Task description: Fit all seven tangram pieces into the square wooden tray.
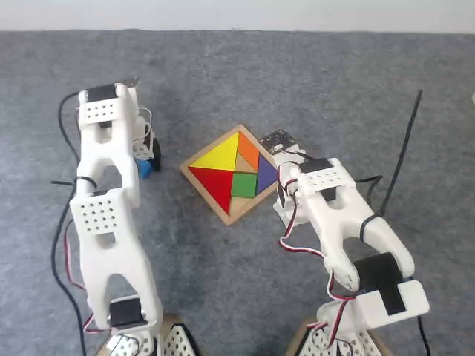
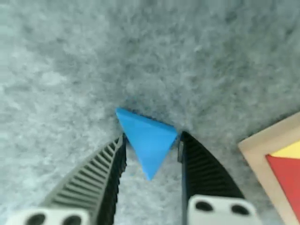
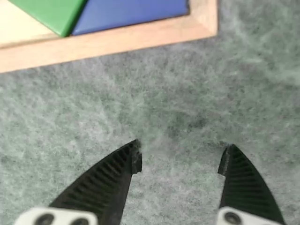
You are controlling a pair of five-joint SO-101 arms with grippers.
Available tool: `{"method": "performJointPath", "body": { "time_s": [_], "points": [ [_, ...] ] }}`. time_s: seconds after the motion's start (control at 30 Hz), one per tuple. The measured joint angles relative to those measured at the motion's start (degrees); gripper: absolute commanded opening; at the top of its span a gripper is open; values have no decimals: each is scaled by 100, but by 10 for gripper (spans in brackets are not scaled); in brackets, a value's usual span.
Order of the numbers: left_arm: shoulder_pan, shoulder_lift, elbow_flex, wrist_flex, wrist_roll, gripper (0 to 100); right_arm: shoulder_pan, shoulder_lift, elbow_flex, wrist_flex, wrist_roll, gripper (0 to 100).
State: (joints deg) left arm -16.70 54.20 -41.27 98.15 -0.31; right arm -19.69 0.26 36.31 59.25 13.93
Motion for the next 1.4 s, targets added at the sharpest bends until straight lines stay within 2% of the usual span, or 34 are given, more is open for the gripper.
{"method": "performJointPath", "body": {
  "time_s": [0.27, 0.43, 0.63, 0.7, 0.87, 0.97, 1.3, 1.4],
  "points": [
    [44, 0, -44, -123, -62, 179, 0, 0, 0, 0, 0, 274],
    [44, 0, -97, -149, 211, 228, 0, 0, 0, 0, 0, 274],
    [26, 9, -97, -149, 343, 227, 0, 0, 0, 0, 0, 274],
    [26, 9, -88, -167, 343, 210, 0, 0, 0, 0, 0, 274],
    [79, 9, 9, -220, 343, 88, 0, 0, 0, 0, 0, 274],
    [141, 0, 9, -229, 281, 58, 0, 0, 0, 0, 0, 274],
    [316, -70, -70, -88, 176, 48, 0, 0, 0, 0, 0, 274],
    [378, -88, -132, -9, 62, 105, 0, 0, 0, 0, 0, 274]
  ]
}}
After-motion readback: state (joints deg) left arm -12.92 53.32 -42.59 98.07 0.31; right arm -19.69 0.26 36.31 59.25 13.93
